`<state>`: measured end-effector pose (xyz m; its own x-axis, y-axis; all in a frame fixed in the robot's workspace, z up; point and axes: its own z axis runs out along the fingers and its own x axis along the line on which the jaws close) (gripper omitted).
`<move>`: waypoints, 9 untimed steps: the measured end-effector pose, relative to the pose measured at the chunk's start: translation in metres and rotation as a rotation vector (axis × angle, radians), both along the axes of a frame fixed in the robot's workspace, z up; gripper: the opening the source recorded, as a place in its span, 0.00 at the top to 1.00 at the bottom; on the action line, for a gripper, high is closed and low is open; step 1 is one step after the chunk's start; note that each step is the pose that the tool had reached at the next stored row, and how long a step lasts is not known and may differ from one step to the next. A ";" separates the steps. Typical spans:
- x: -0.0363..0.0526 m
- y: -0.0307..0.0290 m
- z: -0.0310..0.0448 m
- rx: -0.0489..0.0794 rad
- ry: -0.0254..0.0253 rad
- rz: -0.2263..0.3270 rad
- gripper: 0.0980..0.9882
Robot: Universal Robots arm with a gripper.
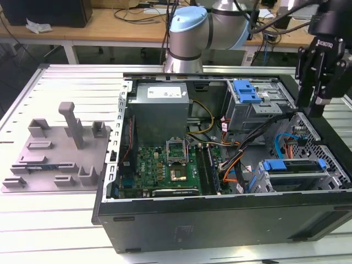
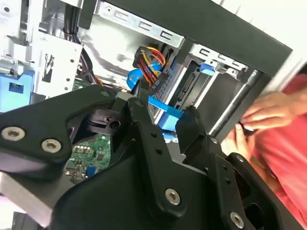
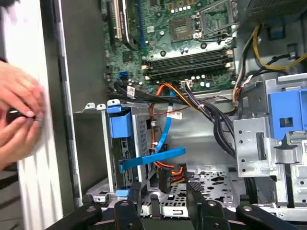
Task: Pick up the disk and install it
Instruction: 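Insert the first disk wire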
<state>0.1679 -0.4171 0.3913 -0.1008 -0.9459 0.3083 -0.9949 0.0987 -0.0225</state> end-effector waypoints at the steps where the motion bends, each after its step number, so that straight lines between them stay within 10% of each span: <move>1: 0.0000 0.0067 -0.0012 -0.009 0.0001 0.000 0.54; 3: 0.0008 0.0094 -0.0136 -0.010 0.0001 0.000 0.54; 4: 0.0017 0.0006 -0.0190 -0.004 0.0001 0.000 0.54; 5: 0.0016 0.0006 -0.0213 -0.023 0.0001 0.000 0.54; 6: 0.0017 0.0058 -0.0216 -0.089 0.0000 0.000 0.54; 7: 0.0017 0.0097 -0.0220 -0.127 0.0000 0.000 0.54; 9: 0.0018 0.0115 -0.0290 -0.128 0.0000 0.000 0.54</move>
<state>0.1697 -0.4056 0.3622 -0.1007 -0.8990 0.4261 -0.9949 0.0950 -0.0349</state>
